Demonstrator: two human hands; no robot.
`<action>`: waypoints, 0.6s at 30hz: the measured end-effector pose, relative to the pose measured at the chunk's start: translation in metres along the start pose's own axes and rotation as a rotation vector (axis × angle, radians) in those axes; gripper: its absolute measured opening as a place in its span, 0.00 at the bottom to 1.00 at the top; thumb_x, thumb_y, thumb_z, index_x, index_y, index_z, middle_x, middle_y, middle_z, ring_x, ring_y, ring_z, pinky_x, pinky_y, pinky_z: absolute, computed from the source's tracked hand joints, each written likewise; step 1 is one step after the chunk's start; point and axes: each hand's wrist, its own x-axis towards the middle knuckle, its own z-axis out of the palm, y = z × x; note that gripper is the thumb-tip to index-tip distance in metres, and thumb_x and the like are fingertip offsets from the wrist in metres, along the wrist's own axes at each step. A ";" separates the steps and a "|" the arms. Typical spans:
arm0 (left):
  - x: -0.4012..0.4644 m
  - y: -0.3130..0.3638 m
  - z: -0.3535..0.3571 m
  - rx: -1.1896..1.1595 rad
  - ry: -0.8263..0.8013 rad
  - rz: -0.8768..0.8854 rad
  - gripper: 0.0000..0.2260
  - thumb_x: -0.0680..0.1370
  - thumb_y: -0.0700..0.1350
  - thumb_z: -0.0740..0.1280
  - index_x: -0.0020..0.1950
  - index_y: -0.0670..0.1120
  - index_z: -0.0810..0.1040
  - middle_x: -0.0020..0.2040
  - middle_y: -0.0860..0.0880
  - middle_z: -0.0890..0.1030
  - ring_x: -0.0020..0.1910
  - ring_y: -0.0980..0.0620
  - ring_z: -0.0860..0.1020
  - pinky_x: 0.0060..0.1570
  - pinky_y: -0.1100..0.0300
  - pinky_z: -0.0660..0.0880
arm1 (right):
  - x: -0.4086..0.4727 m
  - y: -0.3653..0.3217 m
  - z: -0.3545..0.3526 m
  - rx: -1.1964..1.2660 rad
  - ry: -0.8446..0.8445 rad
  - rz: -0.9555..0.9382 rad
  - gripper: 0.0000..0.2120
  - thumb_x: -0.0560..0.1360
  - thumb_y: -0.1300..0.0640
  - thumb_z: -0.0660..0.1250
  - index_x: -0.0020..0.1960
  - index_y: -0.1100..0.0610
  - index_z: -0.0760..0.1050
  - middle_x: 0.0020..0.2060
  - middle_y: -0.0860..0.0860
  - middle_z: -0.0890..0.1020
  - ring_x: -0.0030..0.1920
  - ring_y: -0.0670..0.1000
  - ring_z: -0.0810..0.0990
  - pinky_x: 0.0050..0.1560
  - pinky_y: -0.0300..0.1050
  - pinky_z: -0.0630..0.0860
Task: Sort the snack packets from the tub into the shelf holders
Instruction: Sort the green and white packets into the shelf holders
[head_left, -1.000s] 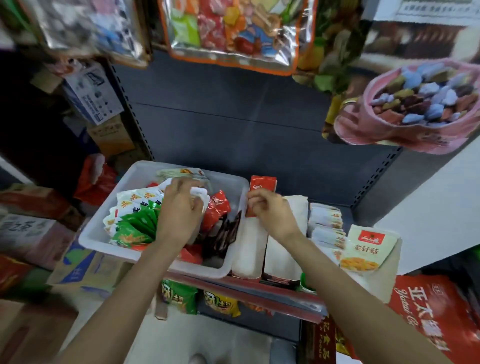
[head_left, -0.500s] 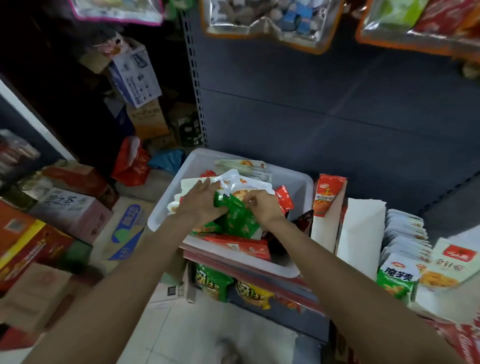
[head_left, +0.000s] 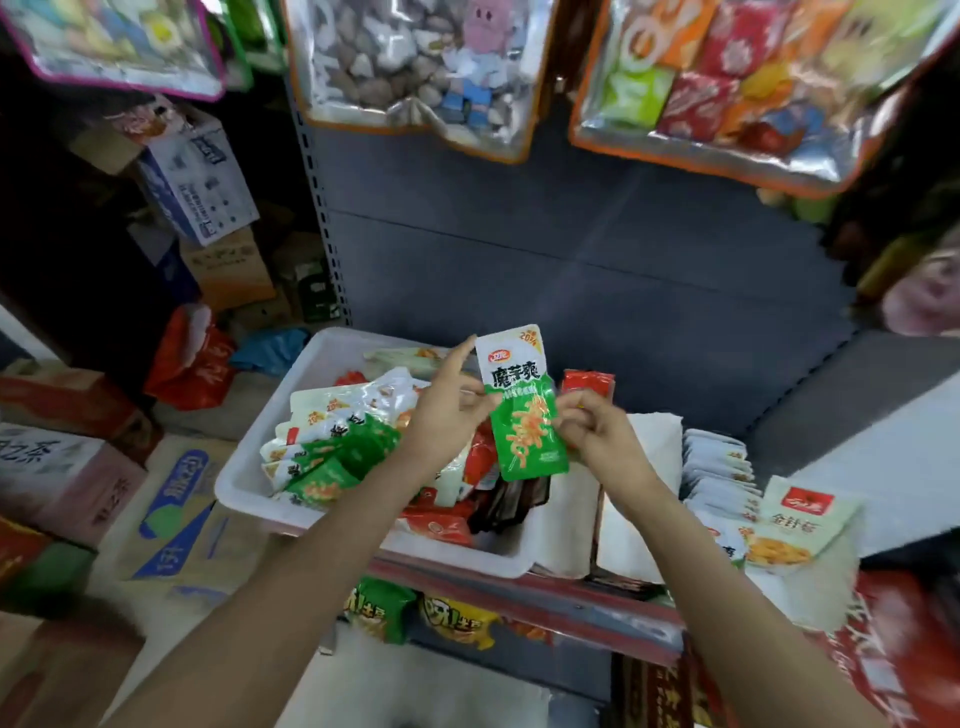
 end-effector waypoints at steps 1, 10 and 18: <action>0.000 0.010 0.010 -0.069 -0.031 0.003 0.31 0.76 0.38 0.67 0.75 0.51 0.57 0.46 0.51 0.80 0.45 0.56 0.79 0.47 0.72 0.73 | -0.004 -0.003 -0.012 0.034 -0.009 0.009 0.12 0.75 0.72 0.61 0.44 0.56 0.72 0.34 0.53 0.77 0.39 0.49 0.77 0.45 0.47 0.75; 0.006 0.056 0.138 0.143 -0.256 0.131 0.21 0.77 0.36 0.63 0.70 0.44 0.66 0.57 0.45 0.78 0.54 0.50 0.77 0.54 0.65 0.72 | -0.030 -0.012 -0.141 -0.053 0.415 -0.090 0.11 0.74 0.68 0.66 0.41 0.54 0.70 0.32 0.47 0.75 0.33 0.46 0.75 0.36 0.46 0.74; 0.004 0.056 0.200 0.672 -0.453 0.320 0.20 0.75 0.37 0.61 0.66 0.49 0.73 0.72 0.48 0.63 0.71 0.47 0.61 0.68 0.52 0.62 | -0.042 -0.005 -0.212 0.060 0.545 -0.191 0.08 0.76 0.67 0.64 0.46 0.55 0.69 0.32 0.44 0.77 0.32 0.38 0.76 0.34 0.35 0.72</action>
